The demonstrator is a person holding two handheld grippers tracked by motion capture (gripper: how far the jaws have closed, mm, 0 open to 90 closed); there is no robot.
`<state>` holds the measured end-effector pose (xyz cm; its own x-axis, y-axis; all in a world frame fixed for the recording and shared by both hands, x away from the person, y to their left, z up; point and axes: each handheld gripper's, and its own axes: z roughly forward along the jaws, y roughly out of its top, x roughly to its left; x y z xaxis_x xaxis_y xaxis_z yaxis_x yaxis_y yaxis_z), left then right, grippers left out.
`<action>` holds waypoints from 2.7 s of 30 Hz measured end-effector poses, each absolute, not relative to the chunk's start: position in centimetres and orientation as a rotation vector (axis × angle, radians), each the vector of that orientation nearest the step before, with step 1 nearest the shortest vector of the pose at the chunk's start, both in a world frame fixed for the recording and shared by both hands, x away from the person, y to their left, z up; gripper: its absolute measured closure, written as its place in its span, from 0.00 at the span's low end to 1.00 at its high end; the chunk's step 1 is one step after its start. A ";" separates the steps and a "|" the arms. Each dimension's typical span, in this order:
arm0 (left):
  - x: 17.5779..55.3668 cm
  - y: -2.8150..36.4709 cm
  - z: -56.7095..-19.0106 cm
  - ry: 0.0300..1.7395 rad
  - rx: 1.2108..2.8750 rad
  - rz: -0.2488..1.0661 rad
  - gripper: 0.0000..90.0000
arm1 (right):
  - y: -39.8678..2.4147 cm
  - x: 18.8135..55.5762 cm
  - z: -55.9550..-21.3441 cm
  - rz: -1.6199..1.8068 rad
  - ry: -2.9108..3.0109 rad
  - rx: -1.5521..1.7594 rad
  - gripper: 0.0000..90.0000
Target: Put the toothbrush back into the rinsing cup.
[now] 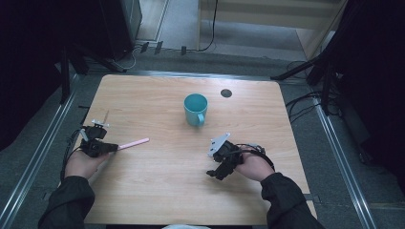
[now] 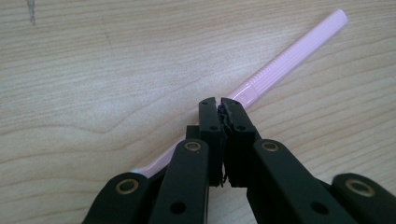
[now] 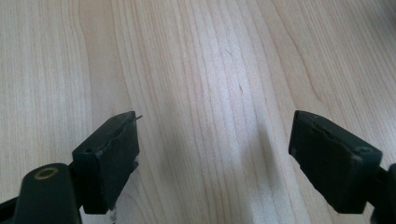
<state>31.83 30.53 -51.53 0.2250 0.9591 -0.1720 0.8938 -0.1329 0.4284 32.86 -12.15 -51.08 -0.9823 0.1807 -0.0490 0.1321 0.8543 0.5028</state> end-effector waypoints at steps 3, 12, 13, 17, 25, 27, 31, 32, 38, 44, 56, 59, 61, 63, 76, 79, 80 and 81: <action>32.1 30.5 -51.7 1.709 2.065 0.207 0.97 | -12.3 32.7 -51.0 0.775 2.935 0.255 0.18; 32.5 30.7 -51.5 1.719 2.068 0.203 0.97 | -12.7 32.5 -51.1 0.776 2.932 0.277 0.18; 32.5 30.8 -51.5 1.724 2.067 0.202 0.97 | -12.8 32.5 -51.1 0.773 2.931 0.281 0.18; 32.6 31.3 -51.5 1.746 2.051 0.200 0.97 | -13.2 32.3 -51.1 0.774 2.921 0.301 0.18; 32.7 31.9 -51.7 1.776 2.035 0.220 0.96 | -13.3 32.3 -51.1 0.773 2.925 0.301 0.18; 32.8 32.0 -51.7 1.779 2.034 0.226 0.96 | -13.2 32.3 -51.1 0.774 2.923 0.296 0.18; 33.3 32.1 -51.7 1.784 2.032 0.236 0.96 | -13.2 32.3 -51.1 0.776 2.930 0.295 0.18; 33.4 32.0 -51.7 1.785 2.029 0.240 0.96 | -13.2 32.3 -51.2 0.774 2.931 0.297 0.18; 34.2 32.4 -51.8 1.794 1.999 0.240 0.96 | -13.4 32.1 -51.2 0.766 2.930 0.305 0.18; 35.0 32.5 -51.6 1.787 1.995 0.244 0.96 | -13.8 31.9 -51.2 0.762 2.923 0.317 0.18; 36.8 28.2 -50.2 1.641 2.040 0.243 0.99 | -14.8 31.4 -51.3 0.756 2.915 0.361 0.18; 37.4 27.4 -50.2 1.620 2.055 0.233 0.99 | -15.2 31.2 -51.2 0.769 2.905 0.372 0.18; 37.8 27.0 -50.3 1.608 2.073 0.224 0.99 | -15.4 31.1 -51.2 0.775 2.896 0.384 0.18; 37.9 26.7 -50.4 1.604 2.079 0.218 0.99 | -15.6 30.9 -51.2 0.771 2.896 0.391 0.18; 39.0 24.5 -51.1 1.558 2.150 0.206 0.99 | -16.6 30.3 -51.3 0.759 2.890 0.426 0.18; 38.9 24.4 -51.1 1.543 2.171 0.202 0.99 | -16.6 30.3 -51.4 0.752 2.895 0.419 0.18; 38.9 24.3 -51.1 1.541 2.171 0.199 0.99 | -16.6 30.3 -51.4 0.750 2.898 0.419 0.18; 38.8 24.2 -51.2 1.540 2.169 0.200 0.99 | -16.5 30.3 -51.4 0.750 2.897 0.419 0.18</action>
<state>38.83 24.25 -51.16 0.3595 0.9213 -0.1482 0.8530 -0.2601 0.4526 30.31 -16.51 -51.41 -0.9545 0.2946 -0.0457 0.2355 0.8389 0.4906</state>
